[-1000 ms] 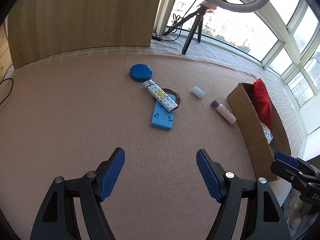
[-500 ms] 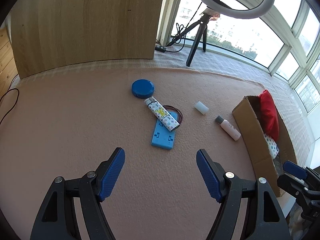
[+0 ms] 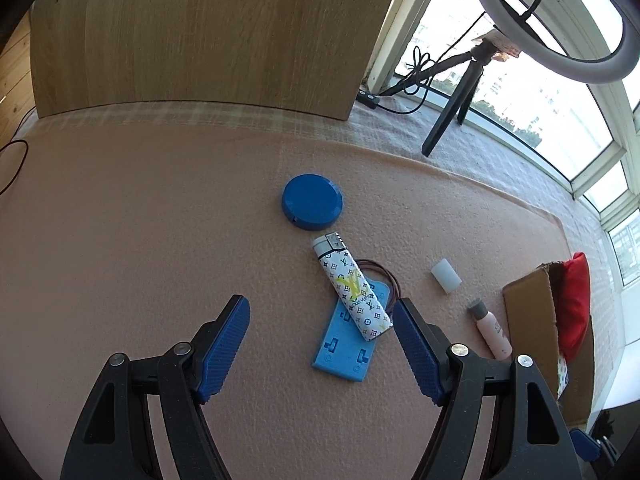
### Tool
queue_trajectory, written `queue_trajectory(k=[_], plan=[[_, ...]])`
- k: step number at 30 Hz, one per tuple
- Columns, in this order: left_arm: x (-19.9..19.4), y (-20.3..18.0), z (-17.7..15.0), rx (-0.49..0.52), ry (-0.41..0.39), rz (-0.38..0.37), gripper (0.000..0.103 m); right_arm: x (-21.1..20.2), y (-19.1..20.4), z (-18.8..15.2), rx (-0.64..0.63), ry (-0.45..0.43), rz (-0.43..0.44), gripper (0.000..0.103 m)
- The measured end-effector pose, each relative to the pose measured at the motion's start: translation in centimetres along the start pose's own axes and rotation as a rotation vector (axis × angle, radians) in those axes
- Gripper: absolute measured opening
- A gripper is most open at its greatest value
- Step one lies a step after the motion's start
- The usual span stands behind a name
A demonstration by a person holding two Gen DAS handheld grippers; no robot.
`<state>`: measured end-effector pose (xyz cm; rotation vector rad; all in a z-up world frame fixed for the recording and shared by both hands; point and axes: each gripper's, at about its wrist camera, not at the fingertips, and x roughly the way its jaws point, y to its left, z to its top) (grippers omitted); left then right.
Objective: Organize objects
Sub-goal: 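Move the left tool toward the white translucent cube on the floor, then close the left tool on the white translucent cube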
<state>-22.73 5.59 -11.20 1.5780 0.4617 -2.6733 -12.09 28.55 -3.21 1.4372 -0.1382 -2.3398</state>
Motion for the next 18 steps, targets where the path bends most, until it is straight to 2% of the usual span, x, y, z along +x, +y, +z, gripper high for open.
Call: queue_trajectory(k=[4, 10, 15, 18], plan=[[1.6, -1.2, 0.5, 0.034, 0.023, 0.007, 0.077, -0.3, -1.2, 0.2, 0.024, -0.005, -0.001, 0.065], [2.4, -5.1, 0.7, 0.138, 0.014, -0.032, 0.077, -0.5, -2.4, 0.3, 0.061, 0.002, 0.021, 0.065], [3.8, -7.8, 1.3, 0.165, 0.017, -0.056, 0.077, -0.5, -2.7, -0.2, 0.065, 0.020, 0.038, 0.065], [5.1, -9.0, 1.6, 0.173, 0.031, -0.068, 0.072, -0.6, -3.2, -0.5, 0.074, 0.029, 0.043, 0.064]])
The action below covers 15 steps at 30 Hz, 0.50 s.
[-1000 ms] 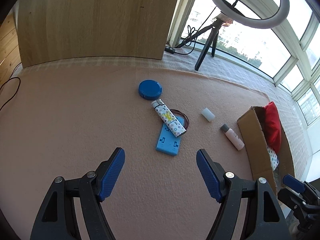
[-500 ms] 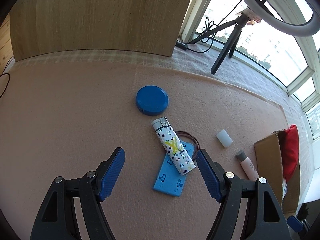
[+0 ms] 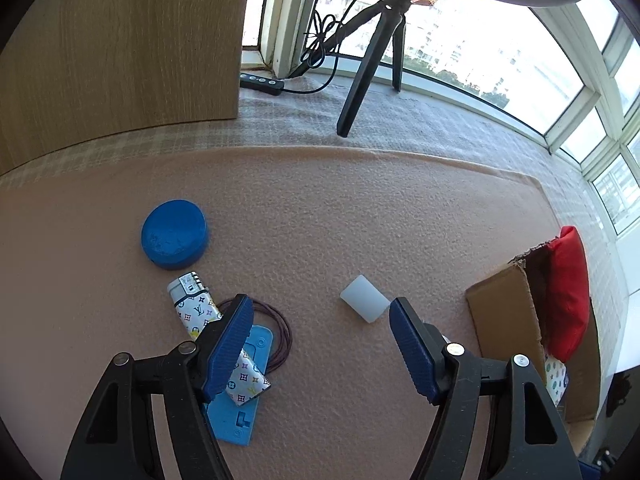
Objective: Organize objects
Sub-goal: 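Close the left tool on the white translucent cube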
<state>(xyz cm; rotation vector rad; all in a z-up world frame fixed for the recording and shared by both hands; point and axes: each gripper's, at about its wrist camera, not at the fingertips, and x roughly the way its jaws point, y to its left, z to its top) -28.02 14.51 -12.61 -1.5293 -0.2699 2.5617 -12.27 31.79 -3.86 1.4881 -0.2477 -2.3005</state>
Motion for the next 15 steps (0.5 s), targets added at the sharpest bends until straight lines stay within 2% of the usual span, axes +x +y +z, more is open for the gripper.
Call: queue_trajectory(k=[6, 9, 11, 15], plan=[[2.3, -1.4, 1.2, 0.001, 0.015, -0.003, 0.063, -0.3, -0.9, -0.5, 0.013, 0.010, -0.001, 0.064], [3.4, -2.1, 1.8, 0.021, 0.023, 0.009, 0.052, -0.5, -1.2, -0.8, 0.014, 0.014, -0.003, 0.064], [4.2, -2.4, 2.2, 0.034, 0.038, 0.010, 0.042, -0.6, -1.4, -0.9, 0.014, 0.015, -0.004, 0.064], [4.8, -3.0, 2.3, 0.087, 0.044, 0.031, 0.036, -0.8, -1.8, -0.9, 0.018, 0.011, -0.005, 0.064]])
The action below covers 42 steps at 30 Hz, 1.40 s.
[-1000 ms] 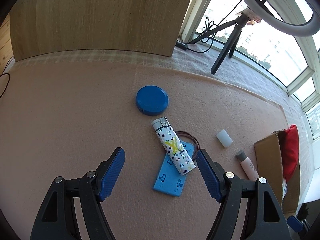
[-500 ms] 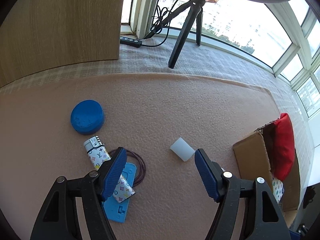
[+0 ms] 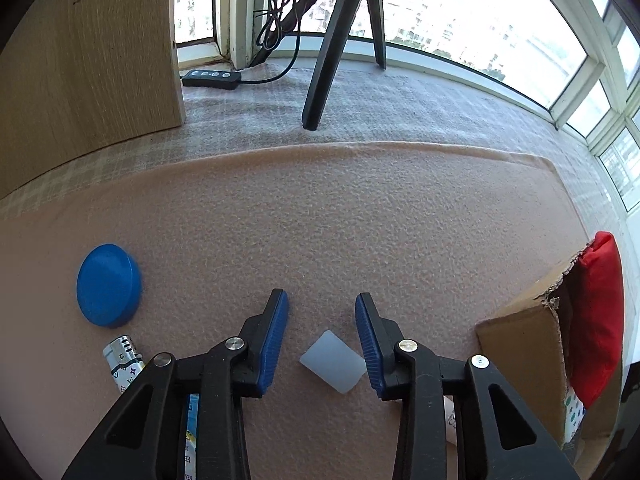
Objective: Organize objects
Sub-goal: 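Close the left tool on the white translucent cube, then move the right tool to the white COGI bottle and close on it while the left tool holds the cube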
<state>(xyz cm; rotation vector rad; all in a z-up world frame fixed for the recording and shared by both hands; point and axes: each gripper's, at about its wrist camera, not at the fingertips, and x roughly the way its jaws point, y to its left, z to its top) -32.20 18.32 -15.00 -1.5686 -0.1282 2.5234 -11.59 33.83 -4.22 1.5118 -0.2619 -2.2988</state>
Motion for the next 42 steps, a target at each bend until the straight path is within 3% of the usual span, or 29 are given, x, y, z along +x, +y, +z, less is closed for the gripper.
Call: queue_trajectory(k=[2, 9, 14, 25, 28, 34, 36, 42], plan=[[-0.2, -0.1, -0.3, 0.022, 0.005, -0.001, 0.028, -0.1, -0.2, 0.1, 0.004, -0.004, 0.002, 0.064], [-1.4, -0.3, -2.8, 0.110, 0.044, -0.061, 0.027, 0.0, -0.1, 1.0, 0.001, -0.016, 0.018, 0.064], [-3.3, -0.6, -6.3, 0.181, 0.059, -0.057, 0.021, 0.1, 0.6, 1.7, -0.014, -0.025, 0.029, 0.064], [-7.9, 2.7, -13.3, 0.153, 0.081, -0.119, 0.019, 1.4, 2.5, 2.8, -0.055, -0.016, 0.045, 0.065], [-8.8, 3.8, -14.8, 0.132, 0.096, -0.127, 0.022, 2.0, 3.6, 4.0, -0.098, -0.014, 0.051, 0.064], [-10.3, 5.6, -16.1, 0.079, 0.083, -0.116, 0.049, 5.2, 6.2, 7.5, -0.181, 0.038, 0.048, 0.064], [-10.5, 6.1, -16.2, 0.066, 0.076, -0.119, 0.051, 6.7, 7.0, 8.8, -0.204, 0.072, 0.054, 0.064], [-11.2, 7.4, -16.3, 0.031, 0.057, -0.135, 0.051, 11.5, 9.0, 11.6, -0.285, 0.153, -0.082, 0.043]])
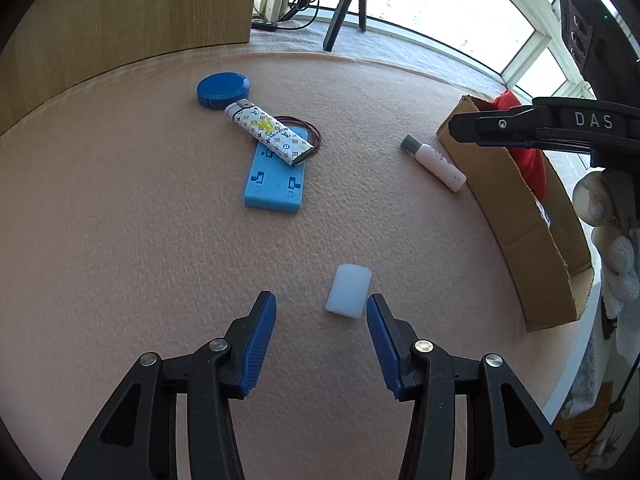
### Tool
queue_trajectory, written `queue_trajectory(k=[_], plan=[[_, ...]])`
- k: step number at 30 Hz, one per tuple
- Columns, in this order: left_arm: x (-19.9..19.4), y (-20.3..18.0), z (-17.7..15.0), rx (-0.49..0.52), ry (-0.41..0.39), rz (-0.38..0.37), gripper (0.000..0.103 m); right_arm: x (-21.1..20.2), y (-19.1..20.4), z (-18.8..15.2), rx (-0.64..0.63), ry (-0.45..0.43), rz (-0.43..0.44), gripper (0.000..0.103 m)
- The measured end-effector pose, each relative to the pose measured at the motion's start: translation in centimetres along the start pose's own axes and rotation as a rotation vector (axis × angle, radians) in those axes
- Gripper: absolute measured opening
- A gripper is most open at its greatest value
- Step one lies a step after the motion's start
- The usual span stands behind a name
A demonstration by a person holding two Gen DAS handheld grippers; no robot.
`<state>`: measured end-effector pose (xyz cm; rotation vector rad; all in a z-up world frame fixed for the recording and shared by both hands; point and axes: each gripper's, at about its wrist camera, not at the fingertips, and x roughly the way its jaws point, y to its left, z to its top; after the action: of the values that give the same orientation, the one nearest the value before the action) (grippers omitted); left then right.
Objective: Organize objects
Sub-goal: 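Move the right tool to the white COGI bottle and close on it while the left tool holds the cube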
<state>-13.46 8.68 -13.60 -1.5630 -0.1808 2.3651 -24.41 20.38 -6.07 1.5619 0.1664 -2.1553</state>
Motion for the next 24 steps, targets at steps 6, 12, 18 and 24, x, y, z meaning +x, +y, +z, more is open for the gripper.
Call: queue_trajectory(k=[6, 12, 18, 24], plan=[[-0.6, 0.3, -0.3, -0.011, -0.008, -0.015, 0.051, 3.2, 0.3, 1.1, -0.025, 0.076, -0.078, 0.042], [-0.8, 0.3, -0.3, -0.017, -0.018, -0.032, 0.051, 4.8, 0.4, 1.6, -0.036, 0.114, -0.153, 0.039], [-0.6, 0.0, -0.3, -0.005, -0.012, -0.038, 0.051, 5.3, 1.1, 1.6, -0.085, 0.172, -0.196, 0.039], [-0.7, 0.2, -0.1, -0.012, -0.020, -0.046, 0.051, 4.7, 1.2, 0.9, -0.045, 0.244, -0.035, 0.033]])
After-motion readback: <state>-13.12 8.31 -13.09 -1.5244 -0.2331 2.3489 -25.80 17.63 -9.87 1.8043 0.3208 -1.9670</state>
